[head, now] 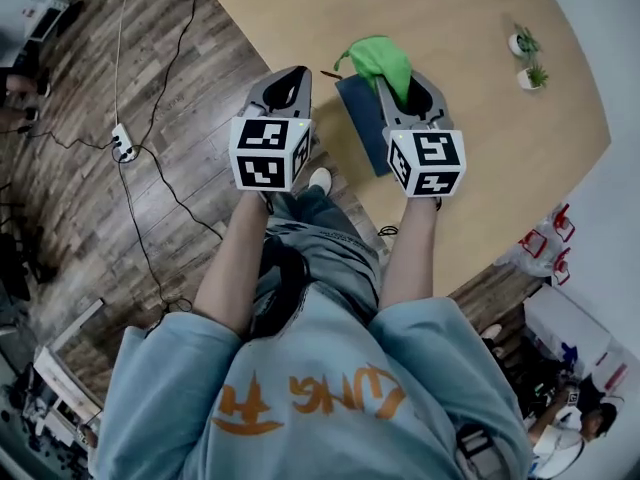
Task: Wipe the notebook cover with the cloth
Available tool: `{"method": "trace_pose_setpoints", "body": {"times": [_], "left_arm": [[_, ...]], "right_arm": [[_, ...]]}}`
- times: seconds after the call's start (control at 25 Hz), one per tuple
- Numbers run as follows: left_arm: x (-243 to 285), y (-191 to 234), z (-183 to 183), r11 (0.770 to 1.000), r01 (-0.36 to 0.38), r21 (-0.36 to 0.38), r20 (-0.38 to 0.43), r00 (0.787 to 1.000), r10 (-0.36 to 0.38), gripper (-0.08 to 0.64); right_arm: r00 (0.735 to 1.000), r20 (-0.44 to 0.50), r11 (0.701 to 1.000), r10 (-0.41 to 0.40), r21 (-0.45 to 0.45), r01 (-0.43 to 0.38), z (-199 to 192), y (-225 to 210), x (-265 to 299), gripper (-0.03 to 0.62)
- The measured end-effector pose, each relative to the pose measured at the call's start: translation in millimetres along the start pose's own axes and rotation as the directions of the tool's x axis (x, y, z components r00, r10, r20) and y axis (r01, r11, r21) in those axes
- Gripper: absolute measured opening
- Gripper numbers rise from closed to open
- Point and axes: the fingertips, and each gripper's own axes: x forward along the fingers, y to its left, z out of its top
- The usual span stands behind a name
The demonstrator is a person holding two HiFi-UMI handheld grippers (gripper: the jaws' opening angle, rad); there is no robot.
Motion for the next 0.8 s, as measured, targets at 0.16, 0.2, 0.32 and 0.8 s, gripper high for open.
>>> {"method": "trace_pose_setpoints", "body": {"times": [0.16, 0.2, 0.32, 0.8], "left_arm": [[8, 16, -7, 0.999, -0.022, -0.046, -0.019, 1.000, 0.021, 0.020], [10, 19, -8, 0.998, -0.024, -0.058, -0.020, 1.000, 0.023, 0.019], [22, 27, -7, 0.998, -0.013, -0.061, -0.019, 1.000, 0.012, 0.020], [38, 43, -48, 0.996, -0.002, -0.089, -0.115, 0.993, -0.008, 0.020]], "right_arm": [[0.997, -0.052, 0.998, 0.050, -0.020, -0.051, -12, 13, 27, 0.106], [0.996, -0.066, 0.998, 0.058, -0.023, -0.060, -17, 16, 33, 0.106], [0.992, -0.109, 0.997, 0.066, -0.037, -0.070, -30, 24, 51, 0.106], [0.968, -0.244, 0.993, 0.062, -0.086, -0.085, -71, 35, 83, 0.106]]}}
